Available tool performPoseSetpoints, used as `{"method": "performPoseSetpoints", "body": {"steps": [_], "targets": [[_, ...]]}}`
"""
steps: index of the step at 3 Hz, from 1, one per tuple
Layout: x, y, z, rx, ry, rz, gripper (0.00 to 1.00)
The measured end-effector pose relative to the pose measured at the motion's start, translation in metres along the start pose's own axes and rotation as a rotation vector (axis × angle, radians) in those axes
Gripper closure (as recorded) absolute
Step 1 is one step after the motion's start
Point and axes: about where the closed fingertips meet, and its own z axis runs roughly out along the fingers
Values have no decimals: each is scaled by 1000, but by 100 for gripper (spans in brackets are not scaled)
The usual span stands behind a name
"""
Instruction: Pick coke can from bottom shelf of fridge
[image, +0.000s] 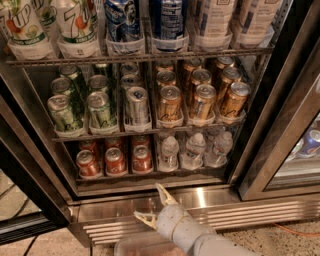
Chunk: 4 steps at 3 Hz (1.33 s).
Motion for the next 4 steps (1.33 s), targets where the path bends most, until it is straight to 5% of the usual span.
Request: {"method": "performPoseSetpoints", "body": {"steps": [4], "targets": [[-2, -30, 60, 278, -134, 147, 38]]}}
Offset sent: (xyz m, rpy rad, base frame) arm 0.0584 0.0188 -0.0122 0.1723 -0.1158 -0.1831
